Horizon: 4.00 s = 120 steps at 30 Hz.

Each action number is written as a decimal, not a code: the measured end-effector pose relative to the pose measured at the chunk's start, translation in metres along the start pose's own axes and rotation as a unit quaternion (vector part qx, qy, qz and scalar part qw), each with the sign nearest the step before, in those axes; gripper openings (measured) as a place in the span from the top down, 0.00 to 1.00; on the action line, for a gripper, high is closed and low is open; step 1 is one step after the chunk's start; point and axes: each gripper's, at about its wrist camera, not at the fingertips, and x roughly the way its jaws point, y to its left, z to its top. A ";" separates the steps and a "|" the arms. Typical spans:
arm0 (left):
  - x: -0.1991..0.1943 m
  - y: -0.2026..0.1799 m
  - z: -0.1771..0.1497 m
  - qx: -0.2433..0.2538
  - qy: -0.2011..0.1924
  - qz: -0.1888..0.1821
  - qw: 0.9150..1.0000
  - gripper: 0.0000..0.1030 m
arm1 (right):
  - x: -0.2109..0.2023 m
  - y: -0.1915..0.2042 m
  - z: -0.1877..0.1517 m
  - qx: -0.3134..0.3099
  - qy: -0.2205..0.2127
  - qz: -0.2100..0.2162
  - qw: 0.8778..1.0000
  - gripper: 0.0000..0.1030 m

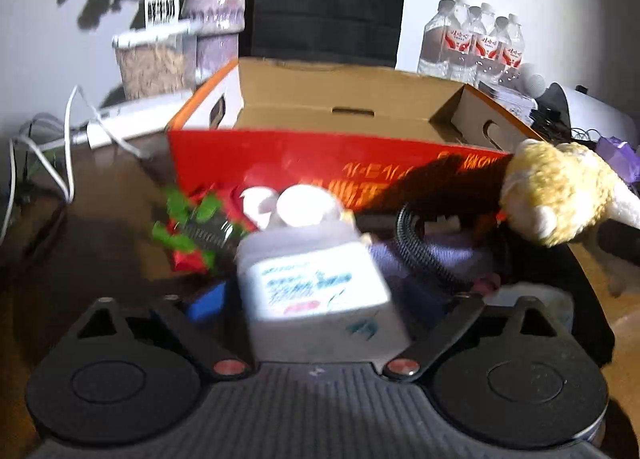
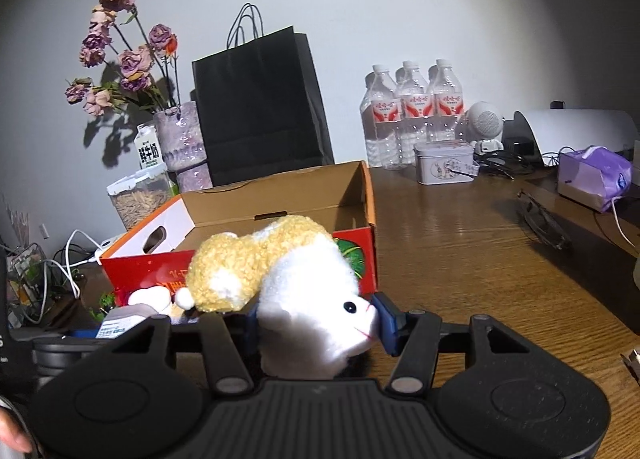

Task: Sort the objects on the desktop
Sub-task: 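Lift the plush dog with the right gripper while the left gripper grasps the white cotton-buds box, then lower the plush dog and cotton-buds box into the cardboard box and open both grippers, then withdraw both grippers from the cardboard box back over the loose items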

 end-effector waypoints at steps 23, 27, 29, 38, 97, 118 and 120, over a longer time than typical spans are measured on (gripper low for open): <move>-0.027 0.007 -0.014 0.083 -0.021 0.006 0.996 0.35 | -0.018 0.015 -0.008 -0.038 -0.007 0.018 0.999 0.47; -0.051 0.005 -0.023 0.090 -0.048 -0.002 0.995 0.36 | -0.024 0.018 -0.007 -0.039 -0.012 0.023 0.999 0.47; -0.064 0.006 -0.020 0.088 -0.062 -0.006 0.994 0.36 | -0.030 0.019 -0.005 -0.040 -0.019 0.027 0.999 0.47; -0.093 0.015 0.044 0.053 -0.132 -0.028 0.989 0.35 | -0.040 0.014 0.026 -0.016 -0.056 0.040 0.998 0.47; -0.057 0.031 -0.040 0.040 -0.074 0.008 0.996 0.00 | -0.039 0.069 -0.037 -0.147 -0.006 0.065 0.987 0.13; -0.046 0.029 -0.047 0.030 -0.047 0.005 0.998 0.00 | -0.037 0.040 -0.054 -0.043 0.004 0.111 0.993 0.10; -0.044 0.030 -0.046 0.027 -0.040 0.006 0.999 0.00 | -0.036 0.037 -0.054 -0.034 0.002 0.112 0.993 0.10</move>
